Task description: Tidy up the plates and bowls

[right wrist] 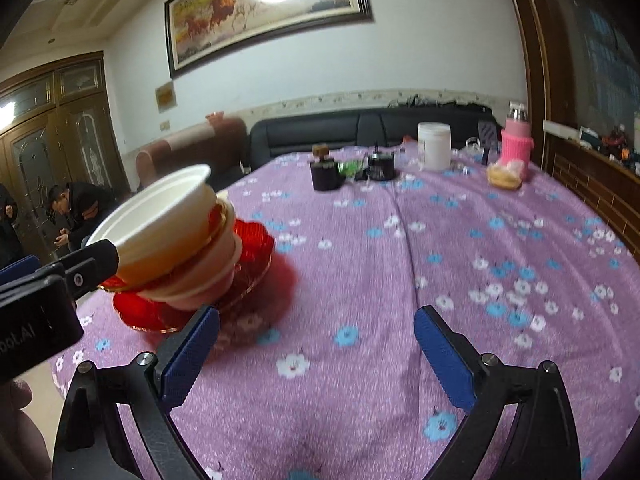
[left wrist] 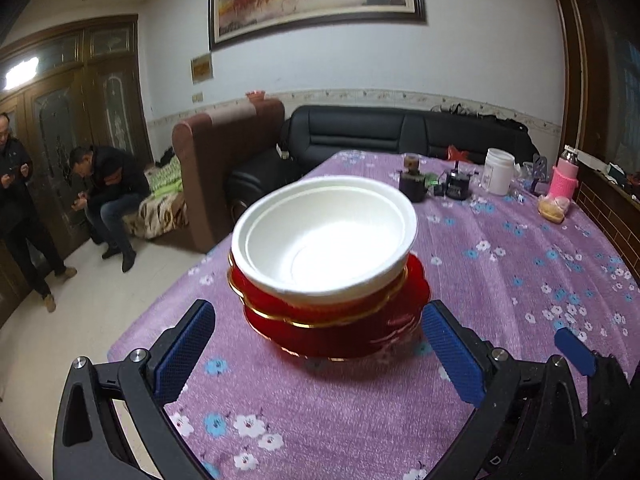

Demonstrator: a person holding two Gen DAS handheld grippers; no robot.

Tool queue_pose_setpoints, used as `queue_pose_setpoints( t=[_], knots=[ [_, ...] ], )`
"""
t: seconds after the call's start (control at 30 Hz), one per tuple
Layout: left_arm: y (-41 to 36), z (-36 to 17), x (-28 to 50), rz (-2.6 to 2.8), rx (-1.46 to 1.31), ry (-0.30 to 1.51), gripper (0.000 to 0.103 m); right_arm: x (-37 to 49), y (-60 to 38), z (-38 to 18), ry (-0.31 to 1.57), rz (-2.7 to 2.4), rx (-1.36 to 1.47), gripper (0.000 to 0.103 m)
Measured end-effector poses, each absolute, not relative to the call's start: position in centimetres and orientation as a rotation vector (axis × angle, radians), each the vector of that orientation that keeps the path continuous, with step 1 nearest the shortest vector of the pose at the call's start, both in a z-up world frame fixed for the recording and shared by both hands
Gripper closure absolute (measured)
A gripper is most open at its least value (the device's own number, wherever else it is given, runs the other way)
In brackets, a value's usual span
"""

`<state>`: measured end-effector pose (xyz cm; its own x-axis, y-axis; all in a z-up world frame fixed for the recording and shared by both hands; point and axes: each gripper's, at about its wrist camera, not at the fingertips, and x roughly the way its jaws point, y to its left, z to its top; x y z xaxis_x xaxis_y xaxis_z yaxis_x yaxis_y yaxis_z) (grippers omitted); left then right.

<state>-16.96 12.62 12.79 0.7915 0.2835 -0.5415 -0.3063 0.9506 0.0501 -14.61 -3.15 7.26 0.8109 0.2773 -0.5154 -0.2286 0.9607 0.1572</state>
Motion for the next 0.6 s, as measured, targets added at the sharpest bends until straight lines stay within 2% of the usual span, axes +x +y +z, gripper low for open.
queue_pose_setpoints(
  t=[0.6],
  knots=[
    [13.4, 10.5, -16.3, 0.289, -0.079, 0.68, 0.0, -14.8, -1.2, 5.5, 0.649, 0.31, 0.035, 0.003]
  ],
)
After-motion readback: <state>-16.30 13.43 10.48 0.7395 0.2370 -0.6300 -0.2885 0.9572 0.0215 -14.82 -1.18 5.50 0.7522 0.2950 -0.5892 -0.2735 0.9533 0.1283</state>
